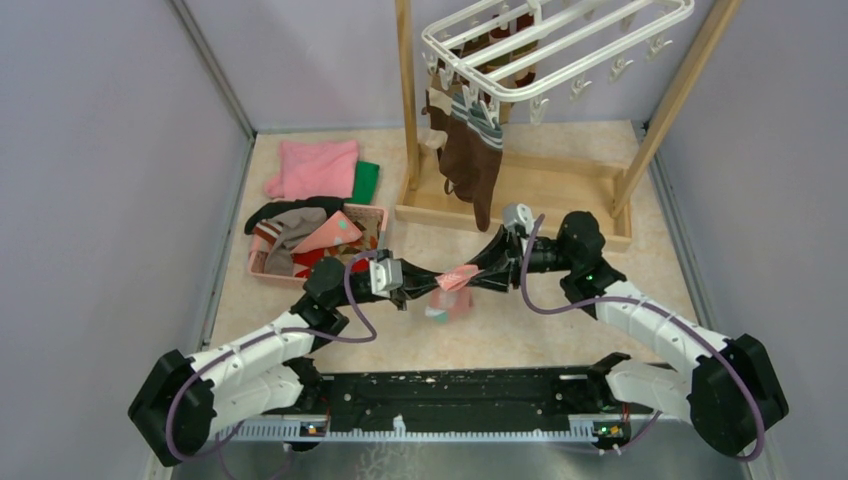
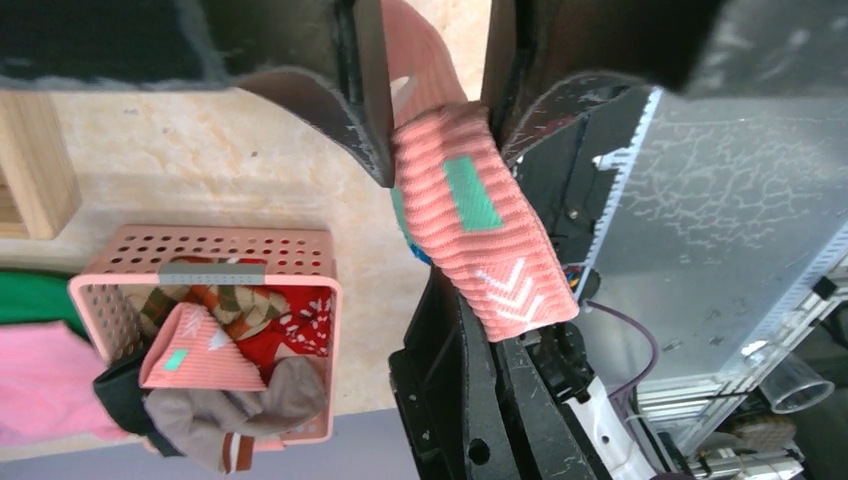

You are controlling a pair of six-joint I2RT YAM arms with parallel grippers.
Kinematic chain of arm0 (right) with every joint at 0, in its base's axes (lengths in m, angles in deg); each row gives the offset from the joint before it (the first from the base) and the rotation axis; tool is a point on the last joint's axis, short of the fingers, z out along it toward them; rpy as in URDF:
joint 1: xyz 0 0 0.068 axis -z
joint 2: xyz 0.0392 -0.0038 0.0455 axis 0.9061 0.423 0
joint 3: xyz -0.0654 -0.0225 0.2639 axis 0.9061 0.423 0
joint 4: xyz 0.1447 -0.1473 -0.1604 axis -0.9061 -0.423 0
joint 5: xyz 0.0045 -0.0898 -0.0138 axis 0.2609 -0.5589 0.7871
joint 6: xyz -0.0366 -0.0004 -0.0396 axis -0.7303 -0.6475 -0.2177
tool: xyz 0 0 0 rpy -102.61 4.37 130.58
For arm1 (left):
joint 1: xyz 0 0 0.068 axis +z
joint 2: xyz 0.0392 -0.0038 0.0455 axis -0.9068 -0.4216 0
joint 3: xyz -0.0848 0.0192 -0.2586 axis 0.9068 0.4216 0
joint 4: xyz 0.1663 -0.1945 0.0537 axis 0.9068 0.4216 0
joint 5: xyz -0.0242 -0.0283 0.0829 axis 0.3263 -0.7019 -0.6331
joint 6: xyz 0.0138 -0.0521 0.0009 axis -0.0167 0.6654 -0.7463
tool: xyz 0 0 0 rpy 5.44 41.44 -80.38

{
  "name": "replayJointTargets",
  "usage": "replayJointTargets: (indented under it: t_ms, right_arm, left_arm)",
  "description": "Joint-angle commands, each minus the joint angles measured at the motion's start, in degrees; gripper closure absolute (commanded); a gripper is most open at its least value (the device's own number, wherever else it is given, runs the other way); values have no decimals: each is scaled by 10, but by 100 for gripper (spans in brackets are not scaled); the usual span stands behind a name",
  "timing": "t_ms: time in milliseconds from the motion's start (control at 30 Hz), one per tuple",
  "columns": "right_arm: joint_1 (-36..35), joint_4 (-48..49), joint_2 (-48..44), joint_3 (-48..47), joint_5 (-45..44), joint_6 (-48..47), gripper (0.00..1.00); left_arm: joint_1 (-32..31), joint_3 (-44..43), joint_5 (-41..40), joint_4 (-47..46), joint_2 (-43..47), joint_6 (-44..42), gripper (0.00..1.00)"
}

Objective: Clip the socks to the hanger
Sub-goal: Pick up the sock from the bin.

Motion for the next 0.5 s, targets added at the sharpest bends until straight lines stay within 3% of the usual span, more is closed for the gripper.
replayJointTargets:
  t_ms: [0, 67, 133, 467]
  right_arm:
    - [2, 37, -21, -18, -17, -3, 51]
    - [2, 53, -30, -8, -22, 4, 34]
    - [2, 59, -39, -4, -27, 5, 25]
    - [7, 89, -86, 10, -40, 13, 20]
  left_arm:
    - [-2, -8, -6, -30, 10, 84, 100]
    - [-1, -9, -18, -31, 5, 110, 100]
    - [-1, -10, -40, -25, 4, 131, 100]
    - [2, -19, -54, -31, 0, 180, 100]
